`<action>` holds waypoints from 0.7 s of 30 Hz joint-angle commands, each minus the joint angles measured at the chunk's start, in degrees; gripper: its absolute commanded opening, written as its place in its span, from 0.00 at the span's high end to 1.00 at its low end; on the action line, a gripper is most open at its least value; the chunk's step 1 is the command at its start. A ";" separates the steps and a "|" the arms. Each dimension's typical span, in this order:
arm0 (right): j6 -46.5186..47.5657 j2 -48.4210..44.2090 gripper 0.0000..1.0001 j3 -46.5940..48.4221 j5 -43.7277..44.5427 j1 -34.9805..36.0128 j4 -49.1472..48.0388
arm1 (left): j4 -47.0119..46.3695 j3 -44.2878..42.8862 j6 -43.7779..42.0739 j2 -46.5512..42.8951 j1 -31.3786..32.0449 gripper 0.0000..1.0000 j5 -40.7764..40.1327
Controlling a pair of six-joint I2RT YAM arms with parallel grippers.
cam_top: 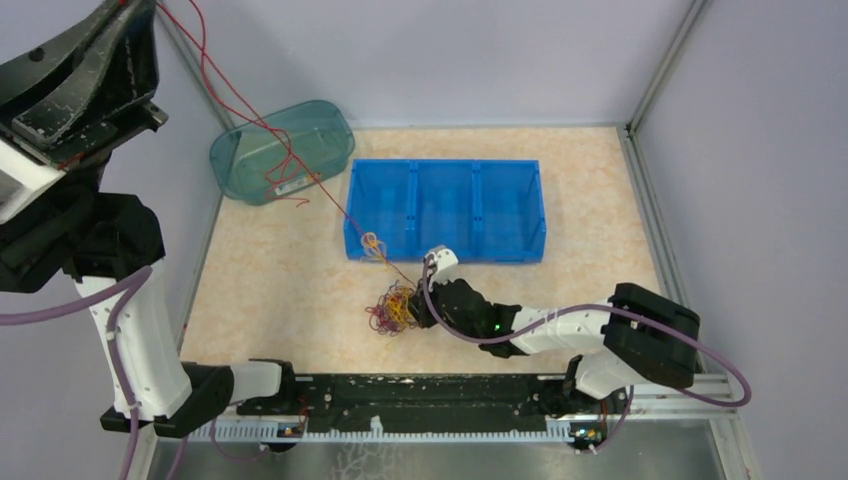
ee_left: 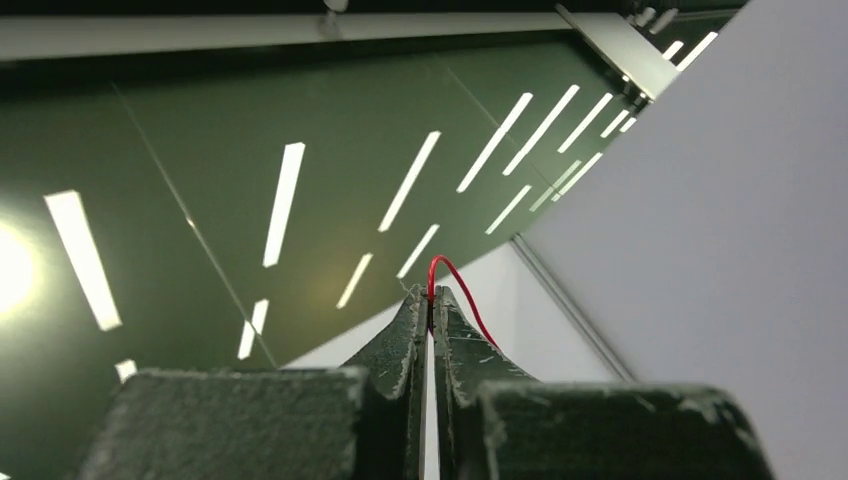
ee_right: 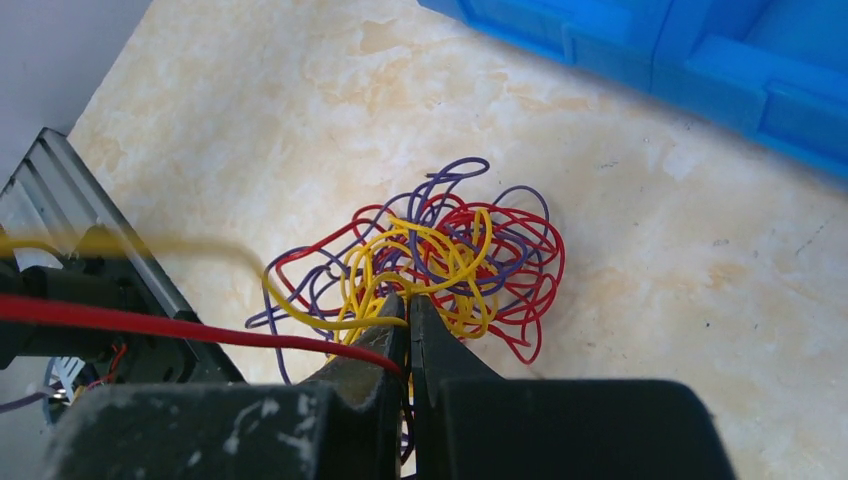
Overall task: Untangle the cables
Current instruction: Untie the cable.
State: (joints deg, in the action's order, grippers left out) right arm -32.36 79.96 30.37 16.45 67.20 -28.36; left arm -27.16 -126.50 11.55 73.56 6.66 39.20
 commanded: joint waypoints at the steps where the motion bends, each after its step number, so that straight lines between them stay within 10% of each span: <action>1: -2.48 0.55 1.00 -2.01 1.70 -0.62 -1.93 | -8.12 -1.73 -6.93 0.07 0.05 0.94 -7.79; 5: -3.93 0.84 0.99 -4.47 2.29 -0.66 -2.71 | -14.17 -2.32 -12.94 1.07 0.03 0.97 -13.99; 8: -5.18 1.29 0.79 -6.45 2.10 -0.67 -4.29 | -14.67 -5.08 -16.35 2.64 0.08 0.99 -17.92; 21: 6.03 -17.95 0.39 0.99 -3.67 -0.65 9.01 | -6.97 4.80 -10.27 -0.98 0.05 0.92 -0.16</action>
State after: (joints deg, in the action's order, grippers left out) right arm -32.88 70.04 25.36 15.99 66.94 -22.28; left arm -36.40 -123.42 -0.03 72.95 6.66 33.85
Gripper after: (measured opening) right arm 0.575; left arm 0.077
